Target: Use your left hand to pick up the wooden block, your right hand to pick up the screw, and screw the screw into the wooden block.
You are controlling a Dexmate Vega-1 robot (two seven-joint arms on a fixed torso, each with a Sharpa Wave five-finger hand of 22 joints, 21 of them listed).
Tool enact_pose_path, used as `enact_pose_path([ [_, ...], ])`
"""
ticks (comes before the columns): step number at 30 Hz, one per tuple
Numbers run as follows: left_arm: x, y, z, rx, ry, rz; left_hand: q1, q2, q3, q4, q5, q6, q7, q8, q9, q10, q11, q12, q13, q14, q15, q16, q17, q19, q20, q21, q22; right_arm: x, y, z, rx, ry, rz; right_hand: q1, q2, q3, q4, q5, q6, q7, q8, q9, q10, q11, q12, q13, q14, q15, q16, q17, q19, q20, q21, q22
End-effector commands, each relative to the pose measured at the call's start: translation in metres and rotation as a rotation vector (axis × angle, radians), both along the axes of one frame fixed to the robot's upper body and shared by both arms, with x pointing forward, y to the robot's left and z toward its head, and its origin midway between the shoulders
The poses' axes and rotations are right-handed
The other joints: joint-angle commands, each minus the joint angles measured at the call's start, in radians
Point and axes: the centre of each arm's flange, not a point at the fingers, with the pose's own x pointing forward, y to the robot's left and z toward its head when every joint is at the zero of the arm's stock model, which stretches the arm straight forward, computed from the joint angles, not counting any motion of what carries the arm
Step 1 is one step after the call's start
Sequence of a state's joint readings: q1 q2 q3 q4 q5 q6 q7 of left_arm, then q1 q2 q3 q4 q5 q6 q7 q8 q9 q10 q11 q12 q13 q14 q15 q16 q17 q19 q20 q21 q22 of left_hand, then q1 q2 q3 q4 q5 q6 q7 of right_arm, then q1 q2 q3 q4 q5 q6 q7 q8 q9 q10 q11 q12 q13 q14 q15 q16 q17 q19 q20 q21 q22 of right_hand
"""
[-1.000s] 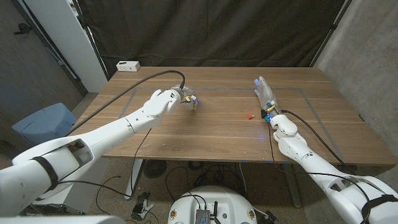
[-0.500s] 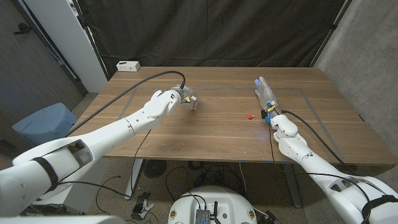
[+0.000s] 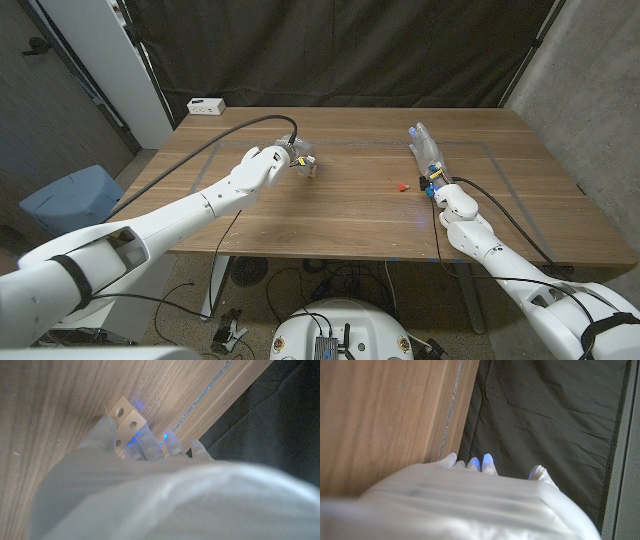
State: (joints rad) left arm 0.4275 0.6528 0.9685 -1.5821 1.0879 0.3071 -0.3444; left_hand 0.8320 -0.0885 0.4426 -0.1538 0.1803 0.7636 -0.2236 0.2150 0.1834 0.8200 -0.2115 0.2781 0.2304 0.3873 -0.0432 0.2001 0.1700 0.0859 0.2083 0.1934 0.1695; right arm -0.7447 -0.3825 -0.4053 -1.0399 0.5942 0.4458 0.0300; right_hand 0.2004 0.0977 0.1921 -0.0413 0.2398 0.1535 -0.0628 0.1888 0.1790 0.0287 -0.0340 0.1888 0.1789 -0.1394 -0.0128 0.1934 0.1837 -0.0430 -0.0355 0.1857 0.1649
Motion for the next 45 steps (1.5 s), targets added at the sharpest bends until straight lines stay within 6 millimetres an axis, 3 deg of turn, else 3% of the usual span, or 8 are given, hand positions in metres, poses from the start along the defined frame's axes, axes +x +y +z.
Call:
enact_pose_path([
  [1,0.0,0.002,-0.001,-0.007,-0.013,0.001,0.021,-0.001,-0.009,-0.002,0.0,0.042,0.002,0.004,0.006,0.037,-0.001,0.006,0.005,0.019,-0.026,-0.002,0.004,0.013,0.005,-0.004,0.002,0.001,0.001,-0.002,-0.001,0.005,-0.003,-0.006,0.004,0.004,-0.007,-0.006,0.002,-0.006,0.002,0.005,0.012,-0.001,0.006,0.006,0.001,0.002,0.003,0.003,-0.006,-0.011,0.004,0.004],
  [14,0.001,0.001,-0.002,-0.015,-0.006,0.007,0.027,0.003,-0.021,0.003,-0.001,0.086,0.0,-0.004,0.005,0.091,0.0,0.001,0.005,0.05,-0.036,0.0,0.004,0.036,0.002,-0.002,0.002,-0.001,0.001,-0.004,0.001,0.008,-0.008,-0.007,0.004,0.004,-0.008,-0.007,0.003,-0.007,0.003,0.005,0.014,-0.005,0.006,0.006,0.002,0.002,0.003,0.003,-0.005,-0.011,0.004,0.004],
  [20,0.0,0.002,-0.002,-0.023,-0.02,0.007,0.036,0.011,-0.029,0.002,-0.002,0.124,0.0,-0.005,0.005,0.149,-0.001,0.003,0.008,0.093,-0.061,0.005,0.005,0.062,-0.008,0.0,0.002,-0.001,0.002,-0.004,0.0,0.006,-0.008,-0.007,0.004,0.004,-0.008,-0.007,0.003,-0.007,0.003,0.005,0.014,-0.003,0.005,0.006,0.002,0.002,0.003,0.003,-0.005,-0.011,0.004,0.004],
  [45,-0.007,0.005,0.01,-0.065,-0.06,0.002,0.04,0.015,-0.037,0.004,-0.003,0.163,0.0,-0.003,0.005,0.174,0.0,-0.002,0.014,0.115,-0.064,0.004,0.006,0.076,-0.013,-0.001,0.002,-0.018,-0.002,0.013,-0.155,-0.005,-0.049,-0.006,0.003,0.006,-0.012,-0.007,0.005,-0.016,0.003,0.005,0.013,-0.006,0.004,0.006,0.001,0.003,0.002,0.002,-0.005,-0.01,0.003,0.004],
])
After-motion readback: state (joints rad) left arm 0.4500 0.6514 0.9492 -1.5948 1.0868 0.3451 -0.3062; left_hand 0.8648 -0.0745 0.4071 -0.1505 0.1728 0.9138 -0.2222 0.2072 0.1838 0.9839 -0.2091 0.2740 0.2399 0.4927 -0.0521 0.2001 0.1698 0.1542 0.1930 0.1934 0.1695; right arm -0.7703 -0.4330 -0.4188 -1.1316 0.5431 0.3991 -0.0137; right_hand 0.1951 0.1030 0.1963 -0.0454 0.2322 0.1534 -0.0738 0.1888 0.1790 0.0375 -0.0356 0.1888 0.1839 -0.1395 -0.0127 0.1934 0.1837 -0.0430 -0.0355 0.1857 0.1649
